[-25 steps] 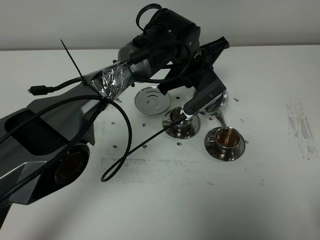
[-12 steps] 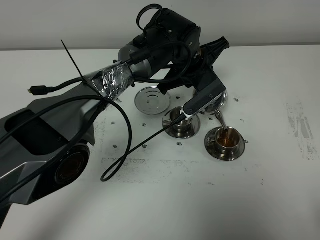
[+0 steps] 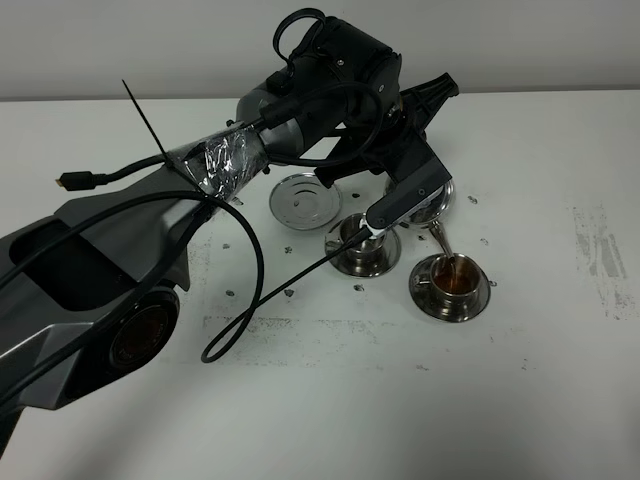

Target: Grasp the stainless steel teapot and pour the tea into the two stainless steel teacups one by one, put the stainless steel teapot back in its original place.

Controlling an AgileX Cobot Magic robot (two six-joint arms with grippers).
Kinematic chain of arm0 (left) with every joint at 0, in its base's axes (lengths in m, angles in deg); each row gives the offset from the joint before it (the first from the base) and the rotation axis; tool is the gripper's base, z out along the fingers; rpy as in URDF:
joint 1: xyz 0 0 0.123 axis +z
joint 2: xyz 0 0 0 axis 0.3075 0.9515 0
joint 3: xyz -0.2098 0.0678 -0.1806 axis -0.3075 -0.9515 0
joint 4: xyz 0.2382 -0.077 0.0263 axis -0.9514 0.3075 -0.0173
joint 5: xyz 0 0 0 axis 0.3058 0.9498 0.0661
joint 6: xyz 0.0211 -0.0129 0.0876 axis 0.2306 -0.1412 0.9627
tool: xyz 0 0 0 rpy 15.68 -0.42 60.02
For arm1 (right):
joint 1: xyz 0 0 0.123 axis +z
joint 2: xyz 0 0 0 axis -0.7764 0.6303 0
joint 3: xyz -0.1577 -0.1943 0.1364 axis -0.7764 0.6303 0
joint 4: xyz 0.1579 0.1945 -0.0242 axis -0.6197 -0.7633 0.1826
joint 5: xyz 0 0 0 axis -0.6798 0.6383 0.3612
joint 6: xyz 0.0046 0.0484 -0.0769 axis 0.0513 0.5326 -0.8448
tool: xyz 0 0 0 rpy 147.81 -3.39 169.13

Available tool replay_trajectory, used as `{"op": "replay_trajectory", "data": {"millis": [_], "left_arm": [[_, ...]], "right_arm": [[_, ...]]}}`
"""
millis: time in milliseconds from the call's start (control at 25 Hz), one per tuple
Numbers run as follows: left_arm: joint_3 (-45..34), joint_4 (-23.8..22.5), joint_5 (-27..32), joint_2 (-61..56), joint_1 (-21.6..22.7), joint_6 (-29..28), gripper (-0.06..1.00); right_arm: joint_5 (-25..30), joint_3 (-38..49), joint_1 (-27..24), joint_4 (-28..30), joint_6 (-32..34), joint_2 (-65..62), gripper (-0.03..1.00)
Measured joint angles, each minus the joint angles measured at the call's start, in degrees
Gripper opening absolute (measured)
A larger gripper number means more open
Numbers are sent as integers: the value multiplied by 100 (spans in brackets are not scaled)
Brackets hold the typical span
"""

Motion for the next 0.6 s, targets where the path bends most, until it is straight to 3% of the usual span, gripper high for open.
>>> {"op": "replay_trajectory", "data": {"millis": [600], "left_arm": [[0, -19, -31, 0, 0, 0, 19]], "right_arm": [[0, 0, 0, 0, 0, 0, 45]]}}
